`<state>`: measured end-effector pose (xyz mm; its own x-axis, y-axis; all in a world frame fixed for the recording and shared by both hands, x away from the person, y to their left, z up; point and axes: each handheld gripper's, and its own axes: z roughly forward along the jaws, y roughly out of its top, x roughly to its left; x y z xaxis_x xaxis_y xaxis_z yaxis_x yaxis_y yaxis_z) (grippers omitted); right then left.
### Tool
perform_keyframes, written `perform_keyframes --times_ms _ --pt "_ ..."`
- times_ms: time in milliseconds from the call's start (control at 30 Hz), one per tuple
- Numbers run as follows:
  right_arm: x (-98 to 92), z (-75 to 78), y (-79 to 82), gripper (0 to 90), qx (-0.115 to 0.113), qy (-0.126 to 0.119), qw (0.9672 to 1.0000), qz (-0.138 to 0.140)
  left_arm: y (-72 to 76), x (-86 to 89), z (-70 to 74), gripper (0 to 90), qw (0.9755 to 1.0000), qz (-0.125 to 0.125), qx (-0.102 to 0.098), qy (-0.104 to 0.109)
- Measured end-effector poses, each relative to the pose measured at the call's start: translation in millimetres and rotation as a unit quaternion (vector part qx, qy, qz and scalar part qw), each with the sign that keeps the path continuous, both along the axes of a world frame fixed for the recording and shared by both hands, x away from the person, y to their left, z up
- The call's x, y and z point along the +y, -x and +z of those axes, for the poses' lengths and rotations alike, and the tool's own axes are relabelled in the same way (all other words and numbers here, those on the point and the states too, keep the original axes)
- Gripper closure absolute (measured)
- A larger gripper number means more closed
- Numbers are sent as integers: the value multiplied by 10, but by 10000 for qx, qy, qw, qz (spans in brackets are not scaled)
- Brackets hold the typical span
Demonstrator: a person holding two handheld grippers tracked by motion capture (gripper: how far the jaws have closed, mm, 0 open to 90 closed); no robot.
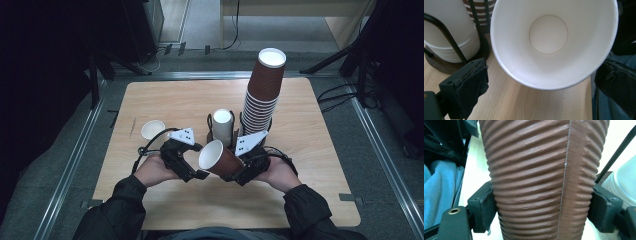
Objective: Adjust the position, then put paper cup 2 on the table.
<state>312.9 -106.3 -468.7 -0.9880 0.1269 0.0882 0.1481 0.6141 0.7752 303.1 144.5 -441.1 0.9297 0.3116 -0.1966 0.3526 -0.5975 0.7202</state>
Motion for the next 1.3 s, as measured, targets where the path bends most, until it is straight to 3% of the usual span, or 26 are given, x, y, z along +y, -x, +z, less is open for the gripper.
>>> perform_keyframes --times_ms 267,467,533,767,867,1067,1300 --pt "6 10 3 199 -4 -140 9999 19 2 -54 -9 0 9998 -66 -30 175" --pt "45 0 12 199 -67 -152 9998 87 -6 -78 9 0 9988 -57 45 489" --pt "60 -5 20 199 9 -134 9999 100 -13 -94 4 0 9984 -51 94 551" --pt "91 -15 14 199 -48 -157 9998 141 -10 -133 -7 0 9985 4 99 544" --pt "95 -8 23 199 41 -170 9998 122 -11 -142 -17 0 9987 -4 76 512" --pt "115 -8 19 201 3 -227 9996 145 2 -115 0 60 9982 78 8 599" --pt "113 -12 14 203 7 -182 9998 119 0 -115 12 101 9986 94 -17 513"
